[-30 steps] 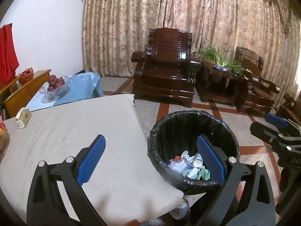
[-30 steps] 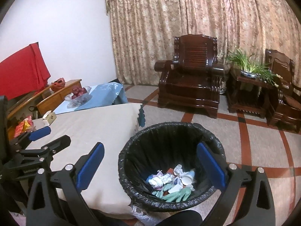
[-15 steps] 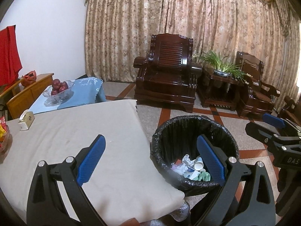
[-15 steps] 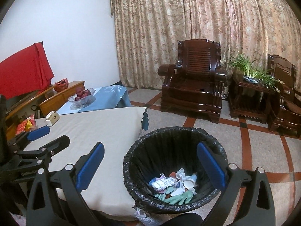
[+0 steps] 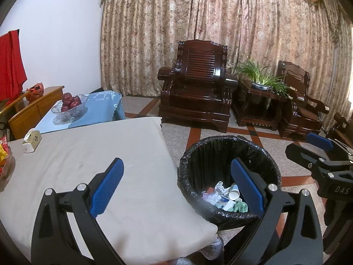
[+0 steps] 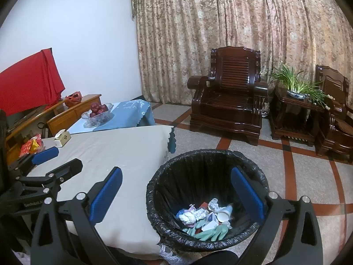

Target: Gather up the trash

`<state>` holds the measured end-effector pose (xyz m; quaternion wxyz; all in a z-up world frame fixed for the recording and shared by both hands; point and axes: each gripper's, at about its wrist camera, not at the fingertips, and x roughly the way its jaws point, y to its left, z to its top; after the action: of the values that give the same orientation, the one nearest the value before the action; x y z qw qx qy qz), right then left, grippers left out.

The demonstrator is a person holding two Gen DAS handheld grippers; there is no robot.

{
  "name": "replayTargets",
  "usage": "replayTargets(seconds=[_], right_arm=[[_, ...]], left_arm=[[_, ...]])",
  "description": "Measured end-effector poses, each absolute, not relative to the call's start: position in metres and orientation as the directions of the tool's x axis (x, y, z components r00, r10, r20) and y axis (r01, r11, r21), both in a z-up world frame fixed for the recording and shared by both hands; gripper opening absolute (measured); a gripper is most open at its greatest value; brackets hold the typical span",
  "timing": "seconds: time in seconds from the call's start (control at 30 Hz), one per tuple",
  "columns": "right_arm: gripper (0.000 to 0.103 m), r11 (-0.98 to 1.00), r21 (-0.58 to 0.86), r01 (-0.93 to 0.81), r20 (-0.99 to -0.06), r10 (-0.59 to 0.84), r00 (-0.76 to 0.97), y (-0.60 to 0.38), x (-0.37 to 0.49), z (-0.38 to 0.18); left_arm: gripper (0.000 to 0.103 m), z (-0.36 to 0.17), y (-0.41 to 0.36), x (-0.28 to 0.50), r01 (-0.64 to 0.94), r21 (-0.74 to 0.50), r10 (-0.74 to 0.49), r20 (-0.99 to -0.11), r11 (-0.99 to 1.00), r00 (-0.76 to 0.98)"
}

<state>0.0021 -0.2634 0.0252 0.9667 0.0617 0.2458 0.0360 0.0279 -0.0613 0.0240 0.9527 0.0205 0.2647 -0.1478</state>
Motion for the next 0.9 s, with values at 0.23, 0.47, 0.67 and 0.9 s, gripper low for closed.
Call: replayTargets(seconds=[0.23,0.47,0.67,0.9], right_arm=[[0.097,0.990,0.137,-0.039,-0.470,0.100,0.877,-0.2633,0.0019,0.0255],[0.097,0.990,0.136,-0.040,-0.470,0.100,0.877,-0.2624,0.0022,0.0252],[0.097,0.990,0.136,-0.040,-0.469,0.100,0.877,-0.2619,0.0020,0.0248],[0.097,0.990,0.135,-0.040,-0.468,0.099,0.878,-0.2613,0.0018,0.0245]], left_arm=[[0.095,0.0240,-0.0607,0.0280,0.292,-0.039,-0.270,-0.511,0.956,0.816],[0.095,0.0242,-0.0606,0.0281,0.292,-0.039,-0.270,-0.510,0.956,0.817],[0.095,0.0242,-0.0612,0.0278,0.292,-0.038,-0.270,-0.511,0.956,0.816],[0.095,0.0245,-0.0609,0.0279,0.292,-0.039,-0.270,-0.512,0.956,0.816]])
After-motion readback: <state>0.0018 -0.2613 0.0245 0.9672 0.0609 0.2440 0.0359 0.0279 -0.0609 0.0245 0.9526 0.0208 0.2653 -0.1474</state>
